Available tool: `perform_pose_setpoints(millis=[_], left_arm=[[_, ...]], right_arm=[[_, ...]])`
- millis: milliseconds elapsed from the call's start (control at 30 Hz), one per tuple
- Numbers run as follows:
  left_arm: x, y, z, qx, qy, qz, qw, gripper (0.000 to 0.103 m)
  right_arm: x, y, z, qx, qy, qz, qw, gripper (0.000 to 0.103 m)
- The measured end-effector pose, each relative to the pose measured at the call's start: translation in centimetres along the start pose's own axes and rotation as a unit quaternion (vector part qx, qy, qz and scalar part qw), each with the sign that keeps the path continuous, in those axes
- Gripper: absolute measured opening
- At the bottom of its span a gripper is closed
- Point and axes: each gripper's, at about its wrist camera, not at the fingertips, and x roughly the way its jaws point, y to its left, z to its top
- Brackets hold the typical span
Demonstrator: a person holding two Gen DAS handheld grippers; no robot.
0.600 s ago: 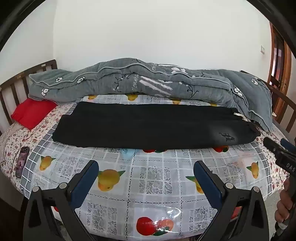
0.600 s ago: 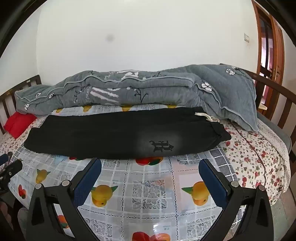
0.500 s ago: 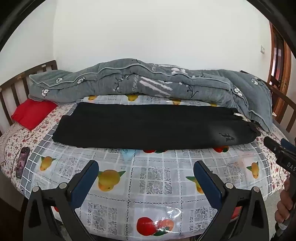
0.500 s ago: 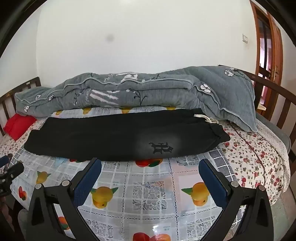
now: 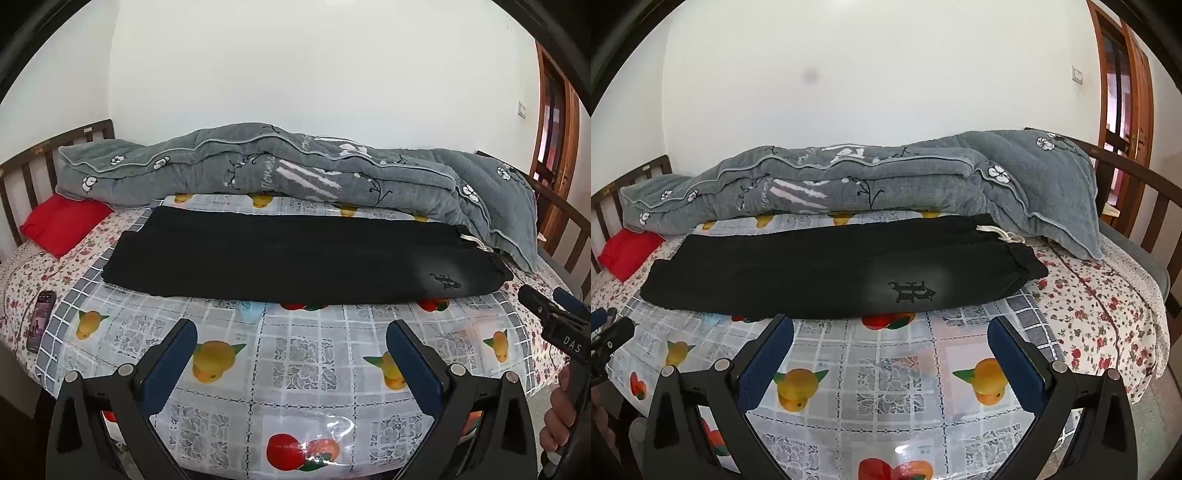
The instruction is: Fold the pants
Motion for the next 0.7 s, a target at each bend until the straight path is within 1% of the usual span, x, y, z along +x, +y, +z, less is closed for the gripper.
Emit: perform_pose_setpoints(millis=[233, 700], left_arm=[[0.09, 0.12, -0.38, 0.0, 0.001, -0.003, 1.0, 0.103], [0.15, -0.19, -0.67, -0.002, 0.004, -0.007, 1.0, 0.103]], right_arm=[[-0.45, -0.14, 0.04, 0.011, -0.001, 0.009, 1.0, 0.103], [-1.06, 0.01, 0.04, 0.012, -0.006, 0.007, 1.0, 0.103]])
